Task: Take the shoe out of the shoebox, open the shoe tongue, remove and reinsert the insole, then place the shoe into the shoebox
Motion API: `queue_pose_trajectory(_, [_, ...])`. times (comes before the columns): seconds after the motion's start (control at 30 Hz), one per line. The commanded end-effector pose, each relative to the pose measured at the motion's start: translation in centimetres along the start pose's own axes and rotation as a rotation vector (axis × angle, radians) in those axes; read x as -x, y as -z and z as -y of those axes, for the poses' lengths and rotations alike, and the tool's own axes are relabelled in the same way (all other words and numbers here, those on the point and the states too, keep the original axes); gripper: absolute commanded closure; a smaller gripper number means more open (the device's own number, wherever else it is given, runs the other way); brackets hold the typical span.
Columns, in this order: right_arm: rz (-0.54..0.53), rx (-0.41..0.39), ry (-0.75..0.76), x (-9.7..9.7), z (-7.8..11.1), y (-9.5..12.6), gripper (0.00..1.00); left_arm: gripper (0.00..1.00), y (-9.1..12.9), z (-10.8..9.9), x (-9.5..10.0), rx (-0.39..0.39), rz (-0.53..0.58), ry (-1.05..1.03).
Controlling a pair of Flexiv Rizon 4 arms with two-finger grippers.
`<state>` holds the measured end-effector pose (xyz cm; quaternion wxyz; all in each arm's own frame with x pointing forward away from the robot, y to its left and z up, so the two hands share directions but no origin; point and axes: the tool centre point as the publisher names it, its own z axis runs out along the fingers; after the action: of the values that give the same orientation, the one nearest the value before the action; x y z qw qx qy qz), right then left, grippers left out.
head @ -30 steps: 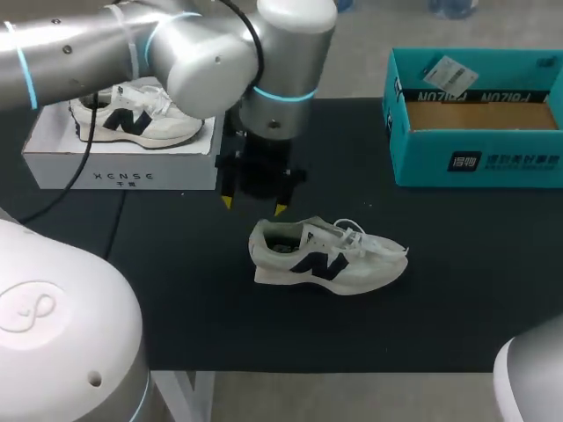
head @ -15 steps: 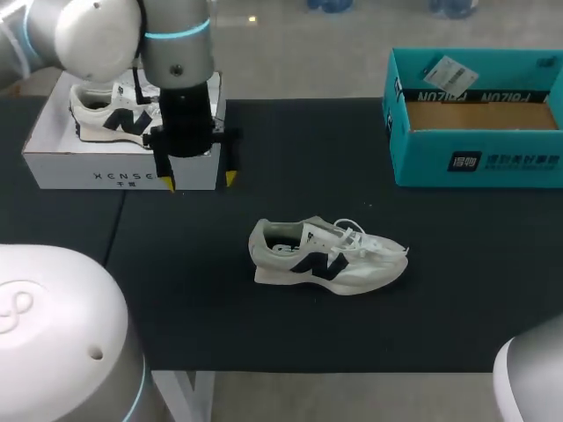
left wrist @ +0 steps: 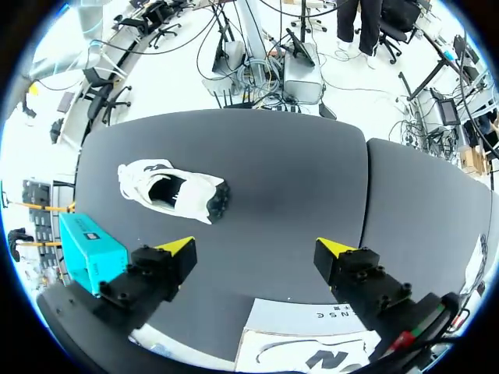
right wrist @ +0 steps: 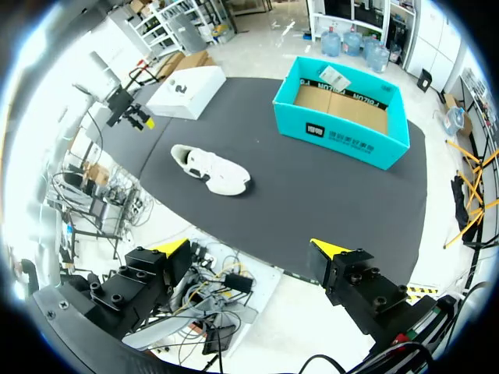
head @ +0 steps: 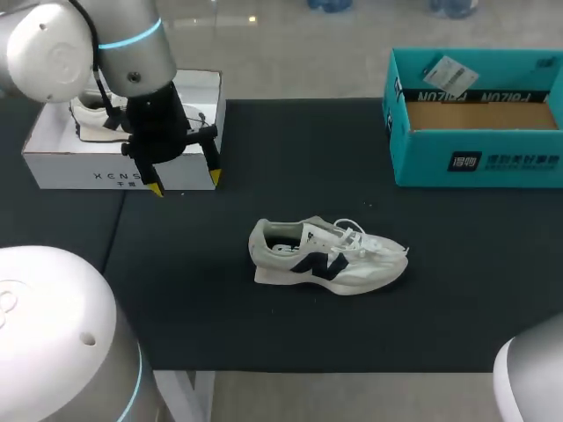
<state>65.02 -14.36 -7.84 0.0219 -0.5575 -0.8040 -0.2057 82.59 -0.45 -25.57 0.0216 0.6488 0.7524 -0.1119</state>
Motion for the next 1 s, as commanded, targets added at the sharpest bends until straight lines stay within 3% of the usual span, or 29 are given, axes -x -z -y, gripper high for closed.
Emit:
queue_pose_trajectory(0.03, [-0.001,-0.009,-0.001,0.0,-0.4,0.1,0.00,0.00,-0.1,0.0,-2.4,-0.101,0.209,0.142])
queue_pose_trajectory(0.27, [-0.001,-0.009,-0.001,0.0,-0.4,0.1,0.00,0.00,-2.1,2.6,-7.8,-0.526,0.464,0.339])
queue_pose_trajectory(0.37, [-0.001,-0.009,-0.001,0.0,-0.4,0.1,0.00,0.00,-3.5,3.8,-8.9,-0.542,0.569,0.395])
queue_pose_trajectory(0.5, [-0.001,-0.009,-0.001,0.0,-0.4,0.1,0.00,0.00,-4.4,5.6,-8.4,-0.571,0.660,0.427])
queue_pose_trajectory(0.57, [-0.001,-0.009,-0.001,0.0,-0.4,0.1,0.00,0.00,-4.6,6.0,-7.9,-0.508,0.657,0.480])
queue_pose_trajectory(0.6, [-0.001,-0.009,-0.001,0.0,-0.4,0.1,0.00,0.00,-4.5,6.1,-7.6,-0.528,0.682,0.480])
queue_pose_trajectory(0.67, [-0.001,-0.009,-0.001,0.0,-0.4,0.1,0.00,0.00,-4.4,6.2,-7.0,-0.469,0.693,0.513])
queue_pose_trajectory(0.7, [-0.001,-0.009,-0.001,0.0,-0.4,0.1,0.00,0.00,-4.2,6.0,-6.7,-0.492,0.708,0.510])
queue_pose_trajectory(0.83, [-0.001,-0.009,-0.001,0.0,-0.4,0.1,0.00,0.00,-4.0,6.5,-5.2,-0.546,0.628,0.517])
queue_pose_trajectory(1.0, [-0.001,-0.009,-0.001,0.0,-0.4,0.1,0.00,0.00,-4.0,6.5,-5.2,-0.546,0.628,0.517])
